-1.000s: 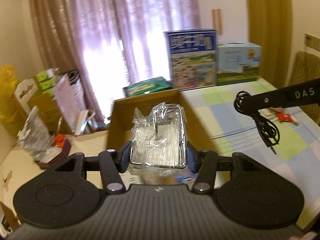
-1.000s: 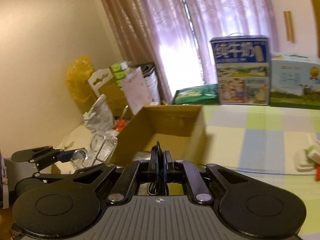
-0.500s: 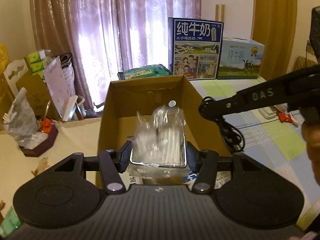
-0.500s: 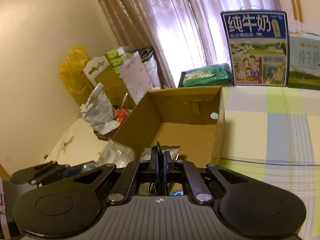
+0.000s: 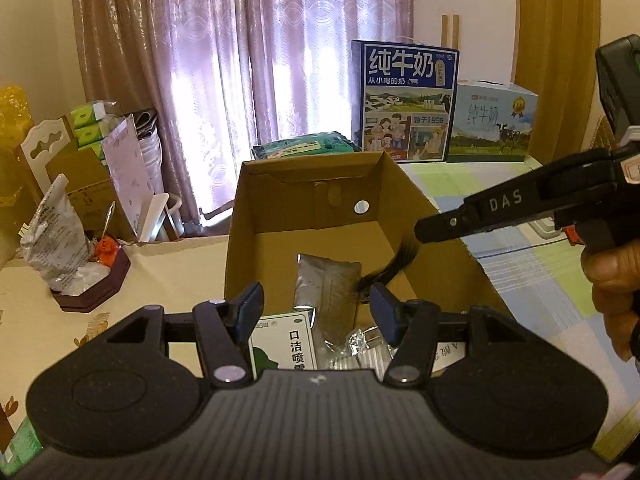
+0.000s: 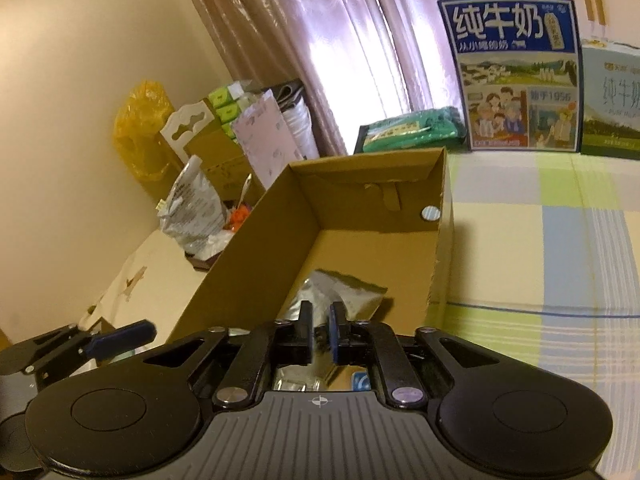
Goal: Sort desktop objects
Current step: 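Open both tools to drop the tray and cable into the cardboard box, then move both tools back over the table toward the remaining items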
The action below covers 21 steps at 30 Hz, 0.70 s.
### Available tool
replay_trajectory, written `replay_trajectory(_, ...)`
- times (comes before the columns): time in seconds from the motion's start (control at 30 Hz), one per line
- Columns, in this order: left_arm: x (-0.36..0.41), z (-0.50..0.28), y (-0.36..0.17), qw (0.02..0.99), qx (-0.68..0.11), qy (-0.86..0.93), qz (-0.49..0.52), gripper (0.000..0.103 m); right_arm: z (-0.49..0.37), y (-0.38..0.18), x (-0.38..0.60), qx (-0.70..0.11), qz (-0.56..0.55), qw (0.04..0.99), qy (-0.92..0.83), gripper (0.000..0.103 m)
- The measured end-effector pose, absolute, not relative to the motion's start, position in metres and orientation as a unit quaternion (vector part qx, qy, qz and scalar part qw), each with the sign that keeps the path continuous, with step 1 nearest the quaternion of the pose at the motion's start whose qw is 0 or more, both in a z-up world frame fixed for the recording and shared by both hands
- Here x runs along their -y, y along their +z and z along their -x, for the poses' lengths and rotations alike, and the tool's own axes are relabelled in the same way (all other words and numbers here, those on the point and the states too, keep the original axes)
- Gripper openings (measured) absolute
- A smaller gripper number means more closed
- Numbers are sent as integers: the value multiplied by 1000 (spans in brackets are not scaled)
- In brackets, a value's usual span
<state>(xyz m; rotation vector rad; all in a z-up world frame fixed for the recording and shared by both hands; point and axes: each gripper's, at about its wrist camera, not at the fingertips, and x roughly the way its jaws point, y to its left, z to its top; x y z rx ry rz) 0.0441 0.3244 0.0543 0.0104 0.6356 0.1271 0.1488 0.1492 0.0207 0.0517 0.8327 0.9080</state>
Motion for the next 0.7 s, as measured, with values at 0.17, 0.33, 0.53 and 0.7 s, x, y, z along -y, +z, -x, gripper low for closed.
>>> replay_trajectory(0.17,-320,-42,55,948,-313,65,-5,57,-150,29,-138,-379,-32,824,420,48)
replay_trajectory(0.33,-310,-41,57,947,-314,64,-13,58,-151,39,-118,-371,-41,829,415,49)
replay_trajectory(0.53,-293,-38,62,946,-316,66,-20,63,-147,45,-87,-370,-47,835,404,56)
replay_trajectory(0.7,-277,-37,69,946,-315,69,-24,70,-144,48,-53,-368,-53,843,389,66)
